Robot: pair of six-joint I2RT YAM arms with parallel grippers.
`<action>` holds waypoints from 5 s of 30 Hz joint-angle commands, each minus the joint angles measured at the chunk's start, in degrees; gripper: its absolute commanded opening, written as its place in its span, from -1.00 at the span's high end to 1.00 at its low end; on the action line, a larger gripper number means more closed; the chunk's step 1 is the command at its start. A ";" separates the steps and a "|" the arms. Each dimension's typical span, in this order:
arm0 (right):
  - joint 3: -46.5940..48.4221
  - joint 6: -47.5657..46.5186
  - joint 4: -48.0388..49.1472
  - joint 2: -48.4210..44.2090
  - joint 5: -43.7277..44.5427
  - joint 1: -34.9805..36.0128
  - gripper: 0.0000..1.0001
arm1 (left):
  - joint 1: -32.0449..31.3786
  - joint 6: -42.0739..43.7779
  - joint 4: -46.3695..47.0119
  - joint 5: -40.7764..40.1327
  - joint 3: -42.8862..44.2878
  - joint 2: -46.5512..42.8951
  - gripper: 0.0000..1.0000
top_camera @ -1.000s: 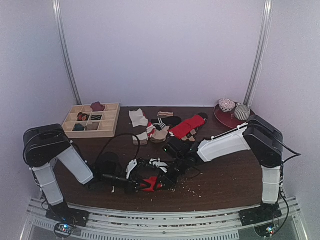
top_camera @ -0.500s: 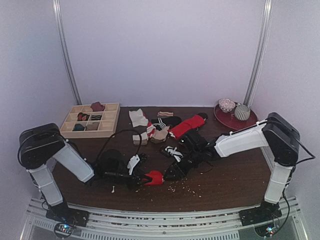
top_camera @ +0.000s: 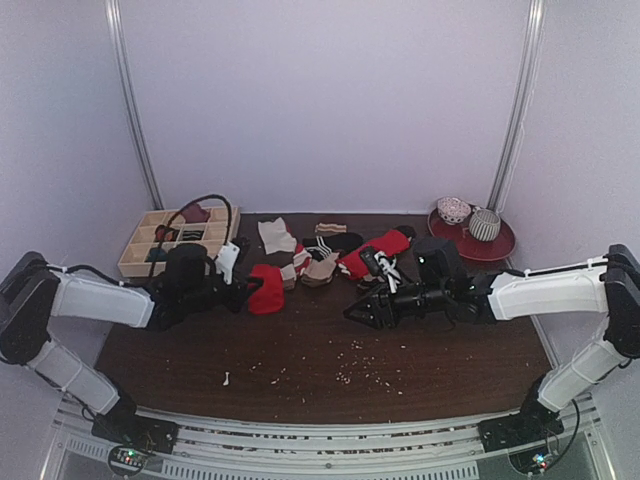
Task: Roll the socks
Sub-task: Pick up the sock from the center of the board, then place the sock in the storage box.
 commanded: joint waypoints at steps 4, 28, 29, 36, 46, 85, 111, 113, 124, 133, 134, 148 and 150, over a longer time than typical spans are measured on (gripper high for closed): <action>-6.02 3.17 7.27 -0.52 1.01 -0.35 0.07 | 8.84 2.67 -3.96 -11.38 5.83 -5.71 1.00; -10.24 5.88 19.65 6.86 -3.54 -1.01 0.11 | 19.96 11.95 29.80 -46.34 12.44 17.98 1.00; -10.32 5.84 19.43 6.71 -3.50 -1.05 0.10 | 19.94 11.54 28.73 -45.32 13.64 19.25 1.00; -11.51 5.47 18.67 6.09 -3.28 -1.54 0.11 | 20.83 8.13 1.91 -33.33 25.26 21.07 1.00; -13.31 5.72 21.85 6.77 -3.98 -1.57 0.11 | 20.95 11.33 -5.14 -32.70 24.97 21.88 1.00; -17.20 14.67 44.55 16.43 -8.79 -2.41 0.11 | 25.49 19.40 2.23 -37.32 23.06 18.61 1.00; -21.99 13.33 40.68 10.49 -6.30 -2.69 0.11 | 17.63 15.84 -14.79 -28.84 34.56 29.63 1.00; -22.43 12.95 39.94 9.73 -6.05 -2.69 0.12 | 17.61 13.70 -18.22 -28.58 35.28 29.33 1.00; -24.21 11.25 35.11 4.61 -4.77 -2.69 0.12 | 16.33 6.14 -25.04 -24.62 34.61 28.16 1.00; -26.63 10.46 31.38 -1.20 -3.15 -2.69 0.11 | 15.21 -3.49 -29.10 -25.44 31.83 27.45 1.00; -26.82 10.31 30.76 -1.94 -2.96 -2.69 0.10 | 15.14 -3.68 -28.66 -25.12 31.13 27.08 1.00; -28.29 9.16 24.89 -7.84 -0.62 -2.68 0.10 | 15.15 -4.47 -36.13 -21.83 35.63 32.80 1.00; -28.32 9.02 24.03 -8.40 -0.36 -2.69 0.10 | 15.17 -4.55 -38.16 -22.81 36.45 33.64 1.00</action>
